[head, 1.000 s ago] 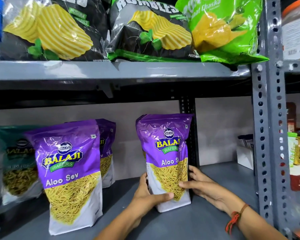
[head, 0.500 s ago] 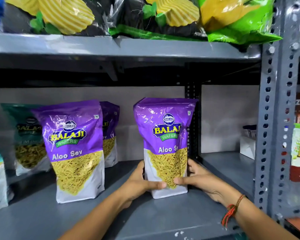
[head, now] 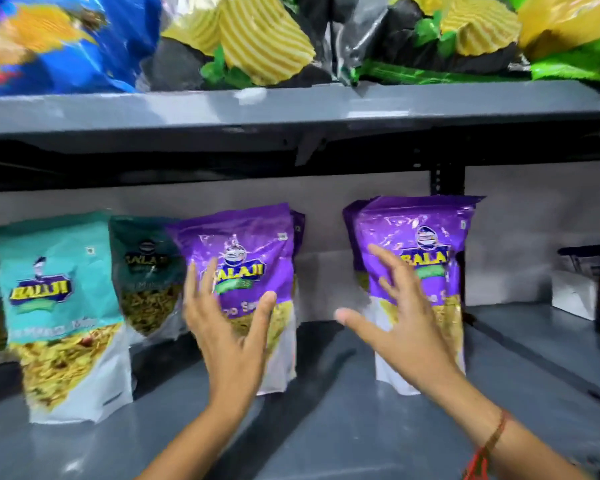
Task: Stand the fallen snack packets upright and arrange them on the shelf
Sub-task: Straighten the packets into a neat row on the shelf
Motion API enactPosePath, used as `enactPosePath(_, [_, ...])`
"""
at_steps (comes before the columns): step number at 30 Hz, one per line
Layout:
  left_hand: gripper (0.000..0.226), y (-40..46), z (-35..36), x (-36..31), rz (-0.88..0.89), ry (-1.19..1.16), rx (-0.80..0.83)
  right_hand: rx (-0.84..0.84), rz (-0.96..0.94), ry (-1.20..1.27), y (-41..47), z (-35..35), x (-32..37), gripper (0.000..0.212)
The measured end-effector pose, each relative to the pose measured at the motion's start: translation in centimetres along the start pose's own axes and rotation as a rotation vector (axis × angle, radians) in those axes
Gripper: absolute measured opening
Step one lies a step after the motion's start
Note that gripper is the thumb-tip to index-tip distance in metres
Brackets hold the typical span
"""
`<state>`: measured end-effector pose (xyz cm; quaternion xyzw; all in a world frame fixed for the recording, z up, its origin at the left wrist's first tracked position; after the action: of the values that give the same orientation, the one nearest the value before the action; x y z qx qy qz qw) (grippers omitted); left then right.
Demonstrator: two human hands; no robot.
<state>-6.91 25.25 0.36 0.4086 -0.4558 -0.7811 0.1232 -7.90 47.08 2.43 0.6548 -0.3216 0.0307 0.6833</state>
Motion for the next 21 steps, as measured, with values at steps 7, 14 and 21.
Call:
enactPosePath(7, [0.145,3.4,-4.6,10.8,-0.435,-0.069,0.502,0.475,0.572,0.127,-2.8,10.6,-3.6,0.14])
enactPosePath(14, [0.119,2.9,-3.5,15.8,-0.678,-0.195,1.031,0.62,0.654,0.069,-5.1,14.8,-6.2,0.109])
enactPosePath(21, [0.101,2.0,-3.0,16.0,-0.636,-0.169,0.994,0.616,0.677,0.116,-5.0,14.9,-6.1,0.1])
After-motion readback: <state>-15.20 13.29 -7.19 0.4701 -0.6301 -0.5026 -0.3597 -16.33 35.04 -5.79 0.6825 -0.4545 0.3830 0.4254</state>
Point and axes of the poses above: each hand's wrist, its own y-axis towards the middle knuckle, its own z-axis out of the palm, x = y × z, the point moved 3 cm from there along y, towards the middle knuckle, and after that the axes turned 10 degrees about -x, right-handed, at the moved point
